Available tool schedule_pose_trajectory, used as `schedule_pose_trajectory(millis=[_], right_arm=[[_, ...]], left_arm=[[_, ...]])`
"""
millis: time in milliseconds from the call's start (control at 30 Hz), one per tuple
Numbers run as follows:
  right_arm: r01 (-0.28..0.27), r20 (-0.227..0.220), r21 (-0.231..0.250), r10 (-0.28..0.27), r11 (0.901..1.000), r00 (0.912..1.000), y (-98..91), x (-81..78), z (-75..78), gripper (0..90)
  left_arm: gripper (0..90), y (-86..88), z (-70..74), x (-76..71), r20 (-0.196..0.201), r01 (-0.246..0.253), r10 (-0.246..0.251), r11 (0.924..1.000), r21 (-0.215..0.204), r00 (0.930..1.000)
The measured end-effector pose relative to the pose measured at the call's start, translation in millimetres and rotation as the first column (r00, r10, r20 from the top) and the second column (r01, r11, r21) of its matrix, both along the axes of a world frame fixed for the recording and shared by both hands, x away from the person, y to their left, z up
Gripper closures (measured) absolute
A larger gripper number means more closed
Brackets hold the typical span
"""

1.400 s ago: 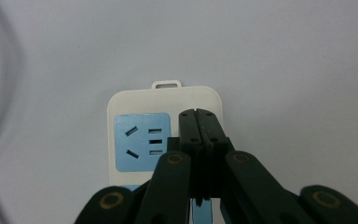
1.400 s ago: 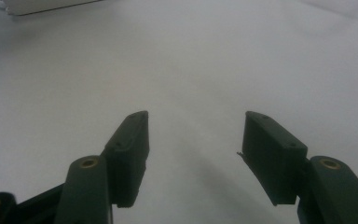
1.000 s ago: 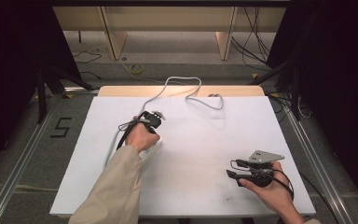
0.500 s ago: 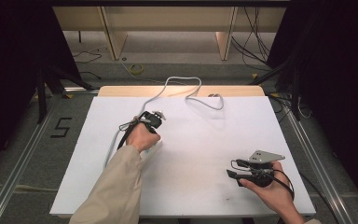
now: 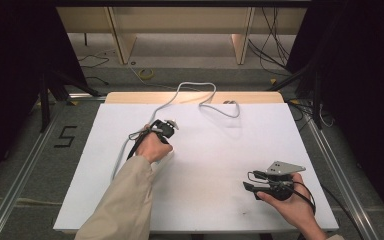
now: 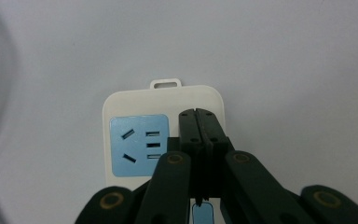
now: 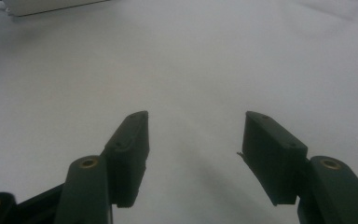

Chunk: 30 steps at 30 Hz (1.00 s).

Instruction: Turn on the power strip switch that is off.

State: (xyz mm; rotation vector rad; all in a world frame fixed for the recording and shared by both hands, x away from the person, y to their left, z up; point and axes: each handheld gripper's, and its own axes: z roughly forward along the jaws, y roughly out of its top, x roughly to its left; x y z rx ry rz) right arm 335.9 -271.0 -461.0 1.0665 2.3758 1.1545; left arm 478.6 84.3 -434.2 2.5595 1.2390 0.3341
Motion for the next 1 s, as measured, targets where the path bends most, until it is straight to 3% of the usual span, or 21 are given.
schedule_pose_trajectory(millis=[1000], right_arm=[[-0.001, 0.0, -0.002, 0.001, 1.0, 1.0, 0.6, 0.2, -0.3, 41.9]], left_arm=[[90.0, -6.0, -0.3, 0.8, -0.004, 0.003, -0.003, 0.999, 0.045, 1.0]])
